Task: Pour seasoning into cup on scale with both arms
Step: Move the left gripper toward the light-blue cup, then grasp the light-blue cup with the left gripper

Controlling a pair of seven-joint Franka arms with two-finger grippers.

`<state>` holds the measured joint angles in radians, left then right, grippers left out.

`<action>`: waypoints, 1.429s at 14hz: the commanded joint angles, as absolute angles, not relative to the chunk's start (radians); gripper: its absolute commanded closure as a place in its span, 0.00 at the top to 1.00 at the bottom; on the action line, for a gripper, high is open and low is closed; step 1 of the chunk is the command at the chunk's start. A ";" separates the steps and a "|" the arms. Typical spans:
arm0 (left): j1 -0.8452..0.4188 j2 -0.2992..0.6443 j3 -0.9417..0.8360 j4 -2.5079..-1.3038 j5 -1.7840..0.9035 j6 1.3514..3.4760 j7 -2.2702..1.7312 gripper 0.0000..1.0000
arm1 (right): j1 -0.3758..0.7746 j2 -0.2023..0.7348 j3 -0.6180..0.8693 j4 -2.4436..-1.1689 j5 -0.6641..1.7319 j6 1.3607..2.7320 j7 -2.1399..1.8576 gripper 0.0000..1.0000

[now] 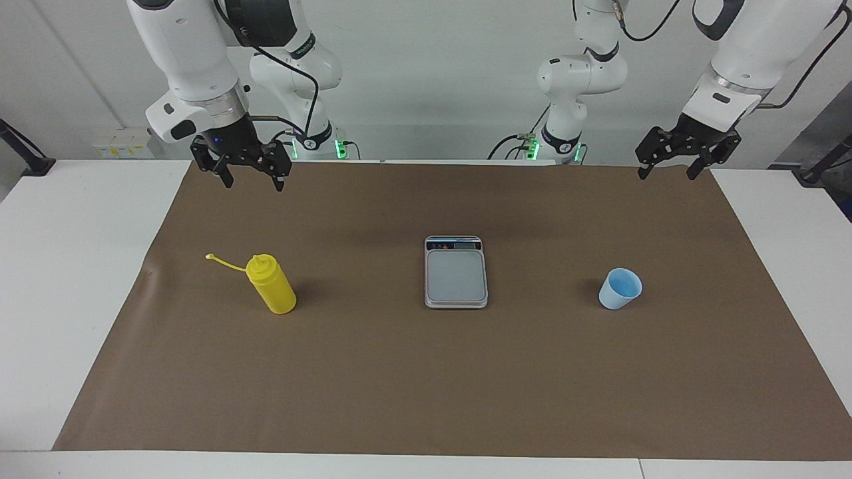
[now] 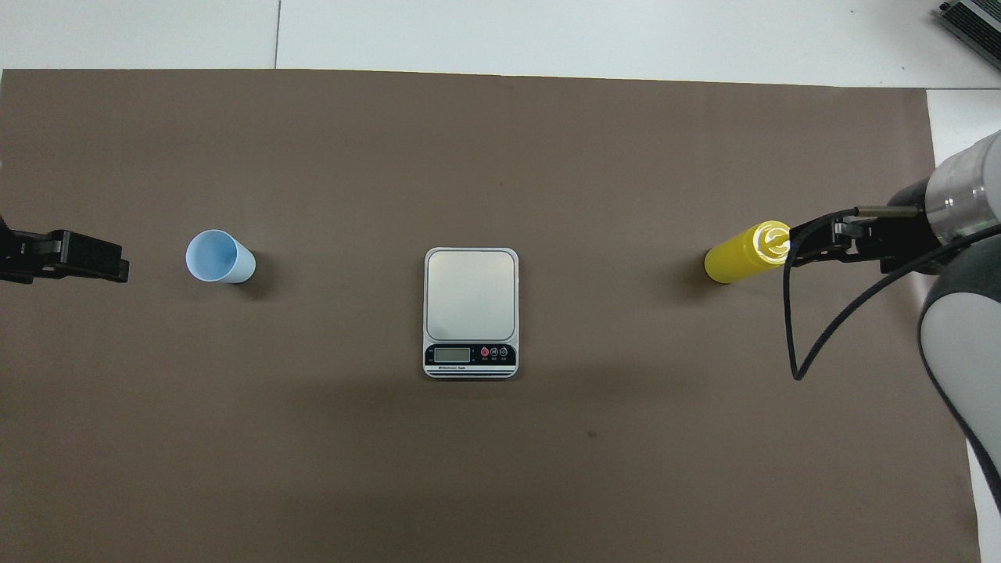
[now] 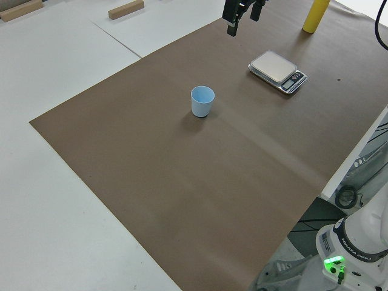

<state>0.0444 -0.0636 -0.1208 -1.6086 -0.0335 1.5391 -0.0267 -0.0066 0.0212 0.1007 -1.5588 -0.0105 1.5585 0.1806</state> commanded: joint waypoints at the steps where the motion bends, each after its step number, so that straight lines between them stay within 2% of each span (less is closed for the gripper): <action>1: 0.049 -0.066 -0.120 -1.606 -0.048 1.528 -0.012 1.00 | -0.021 0.002 0.103 -1.580 0.008 1.562 0.153 1.00; 8: 0.040 -0.072 -0.120 -1.621 -0.048 1.539 -0.015 1.00 | -0.021 0.002 0.104 -1.580 0.008 1.562 0.153 1.00; 14: 0.048 -0.084 -0.120 -1.696 -0.048 1.649 -0.018 1.00 | -0.021 0.003 0.103 -1.580 0.008 1.562 0.152 1.00; 20: 0.080 0.041 -0.118 -1.740 -0.049 1.804 -0.031 1.00 | -0.021 0.002 0.104 -1.580 0.008 1.562 0.153 1.00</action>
